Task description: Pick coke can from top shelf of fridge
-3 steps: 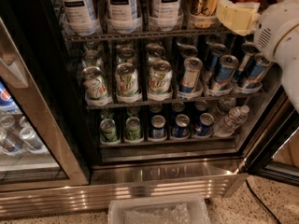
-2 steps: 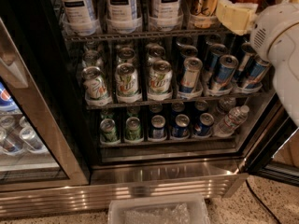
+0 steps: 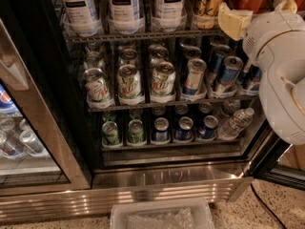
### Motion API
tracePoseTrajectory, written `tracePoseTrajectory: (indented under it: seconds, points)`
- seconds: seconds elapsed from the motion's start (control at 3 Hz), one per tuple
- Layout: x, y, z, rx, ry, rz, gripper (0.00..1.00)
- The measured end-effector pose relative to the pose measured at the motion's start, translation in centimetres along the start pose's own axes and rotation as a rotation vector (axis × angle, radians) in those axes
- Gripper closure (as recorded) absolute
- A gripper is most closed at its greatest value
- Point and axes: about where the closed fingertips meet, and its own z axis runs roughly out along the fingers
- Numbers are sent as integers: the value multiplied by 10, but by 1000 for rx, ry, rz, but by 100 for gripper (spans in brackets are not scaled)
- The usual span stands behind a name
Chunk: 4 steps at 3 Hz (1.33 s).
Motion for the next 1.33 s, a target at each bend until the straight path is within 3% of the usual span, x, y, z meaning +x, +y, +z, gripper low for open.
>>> tracePoseTrajectory:
  seconds: [0.33,0.67,1.33]
  points:
    - [-4,-5,-1,32,-21,-40,30]
    - [-23,-17,-8,69,-59,-73,26]
    - [-35,-29,-12,109,-84,-96,31]
